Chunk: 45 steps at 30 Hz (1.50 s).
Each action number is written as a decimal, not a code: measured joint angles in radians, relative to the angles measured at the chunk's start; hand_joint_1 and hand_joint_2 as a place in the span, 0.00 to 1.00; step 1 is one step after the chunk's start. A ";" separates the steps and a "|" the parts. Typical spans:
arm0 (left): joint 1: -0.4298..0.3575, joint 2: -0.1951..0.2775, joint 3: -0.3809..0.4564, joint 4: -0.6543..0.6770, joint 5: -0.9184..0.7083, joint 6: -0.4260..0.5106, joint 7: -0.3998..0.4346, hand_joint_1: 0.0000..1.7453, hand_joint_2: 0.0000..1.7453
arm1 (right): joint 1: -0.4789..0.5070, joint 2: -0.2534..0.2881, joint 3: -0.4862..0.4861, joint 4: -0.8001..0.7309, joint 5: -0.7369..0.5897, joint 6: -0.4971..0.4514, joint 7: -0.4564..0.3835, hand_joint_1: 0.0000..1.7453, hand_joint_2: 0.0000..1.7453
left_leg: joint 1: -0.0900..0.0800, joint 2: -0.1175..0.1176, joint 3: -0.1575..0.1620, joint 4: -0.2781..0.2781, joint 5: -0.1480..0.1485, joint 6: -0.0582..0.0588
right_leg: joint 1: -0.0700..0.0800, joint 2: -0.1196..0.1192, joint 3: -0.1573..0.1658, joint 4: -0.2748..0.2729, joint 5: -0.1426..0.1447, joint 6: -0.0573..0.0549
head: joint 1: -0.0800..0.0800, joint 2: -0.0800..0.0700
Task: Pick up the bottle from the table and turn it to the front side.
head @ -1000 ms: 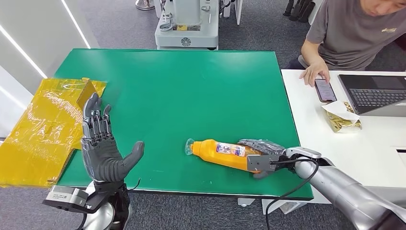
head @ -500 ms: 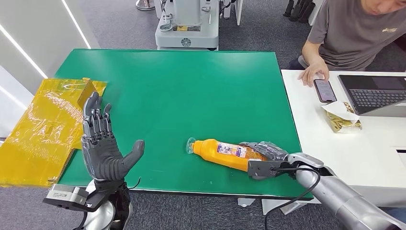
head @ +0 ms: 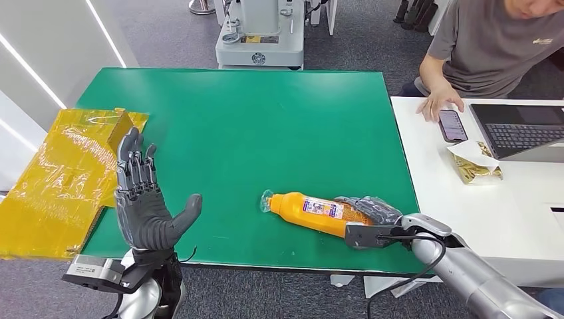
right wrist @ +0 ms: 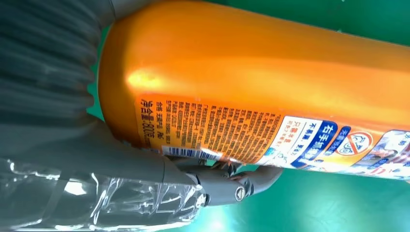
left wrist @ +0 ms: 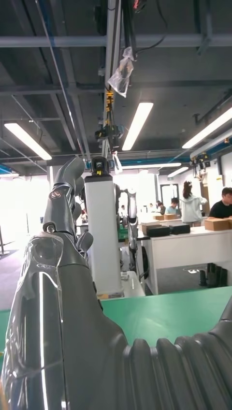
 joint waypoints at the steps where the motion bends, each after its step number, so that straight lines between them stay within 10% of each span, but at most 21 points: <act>1: 0.000 0.000 -0.001 0.000 0.001 0.003 0.000 0.00 1.00 | 0.006 0.002 -0.009 -0.002 0.009 -0.007 0.000 1.00 1.00 | 0.000 0.000 0.000 0.000 0.000 0.000 | 0.000 0.000 0.000 0.000 0.000 0.000 | 0.000 0.000; 25: -0.016 0.015 -0.041 0.001 0.069 0.020 0.000 0.00 1.00 | 0.097 0.135 -0.320 -0.180 -0.018 -0.346 -0.116 1.00 1.00 | 0.000 0.000 -0.001 0.000 0.000 0.000 | 0.000 0.000 -0.001 0.000 0.000 0.000 | 0.000 0.000; 45: -0.296 0.033 -0.082 0.314 0.033 -0.094 0.183 0.00 1.00 | 0.085 0.328 -0.291 -0.225 -0.019 -0.757 -0.312 1.00 1.00 | 0.000 0.000 -0.001 0.000 0.001 -0.001 | 0.000 0.000 -0.002 0.001 0.000 0.000 | 0.000 0.000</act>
